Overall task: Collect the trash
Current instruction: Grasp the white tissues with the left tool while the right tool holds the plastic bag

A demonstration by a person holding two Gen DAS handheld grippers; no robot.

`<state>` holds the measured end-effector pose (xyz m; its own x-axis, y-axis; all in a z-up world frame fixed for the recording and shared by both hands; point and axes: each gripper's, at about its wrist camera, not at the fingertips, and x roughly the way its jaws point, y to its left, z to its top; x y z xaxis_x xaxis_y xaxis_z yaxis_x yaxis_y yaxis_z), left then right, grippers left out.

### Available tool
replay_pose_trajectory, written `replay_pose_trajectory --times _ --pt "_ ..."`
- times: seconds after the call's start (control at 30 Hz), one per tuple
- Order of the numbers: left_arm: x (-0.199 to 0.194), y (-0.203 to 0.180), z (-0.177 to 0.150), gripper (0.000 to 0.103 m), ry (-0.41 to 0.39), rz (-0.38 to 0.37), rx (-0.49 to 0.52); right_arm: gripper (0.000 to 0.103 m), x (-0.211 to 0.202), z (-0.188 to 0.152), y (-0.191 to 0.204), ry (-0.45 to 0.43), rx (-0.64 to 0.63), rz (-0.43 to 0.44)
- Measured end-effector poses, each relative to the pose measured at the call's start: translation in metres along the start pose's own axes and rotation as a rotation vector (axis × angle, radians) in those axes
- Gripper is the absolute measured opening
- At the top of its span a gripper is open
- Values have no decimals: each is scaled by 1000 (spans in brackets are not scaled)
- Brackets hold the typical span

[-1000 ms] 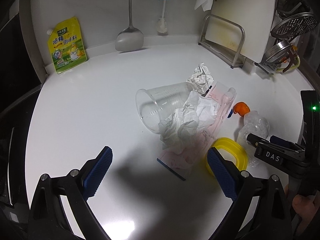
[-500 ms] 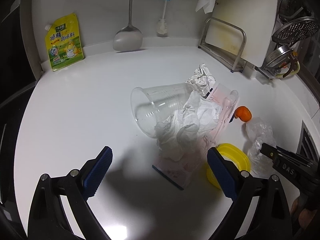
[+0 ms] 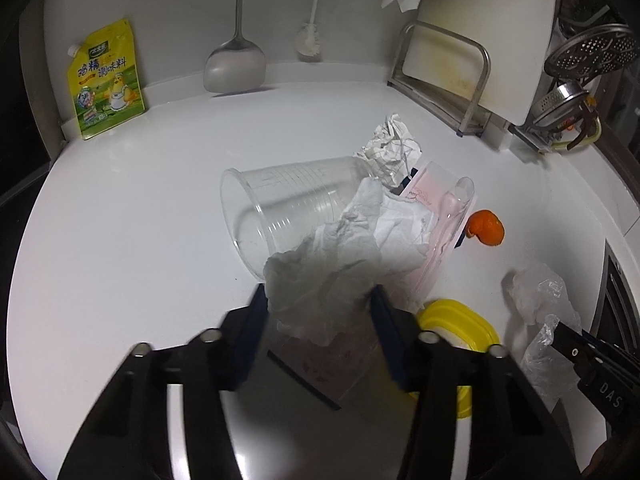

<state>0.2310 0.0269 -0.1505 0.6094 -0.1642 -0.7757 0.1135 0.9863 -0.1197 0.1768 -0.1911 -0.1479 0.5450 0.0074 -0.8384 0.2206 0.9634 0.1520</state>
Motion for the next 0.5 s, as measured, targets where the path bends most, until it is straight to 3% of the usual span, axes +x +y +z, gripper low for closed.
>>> replay_pose_trajectory --times 0.03,0.13,0.5 --pt "0 0 0 29 3 -5 3 25 0 0 0 0 1 0" --pt "-1 -1 0 16 15 -19 13 25 -2 -2 0 0 4 1" --pt "-26 1 1 12 1 -37 34 25 -11 -9 -3 -7 22 20"
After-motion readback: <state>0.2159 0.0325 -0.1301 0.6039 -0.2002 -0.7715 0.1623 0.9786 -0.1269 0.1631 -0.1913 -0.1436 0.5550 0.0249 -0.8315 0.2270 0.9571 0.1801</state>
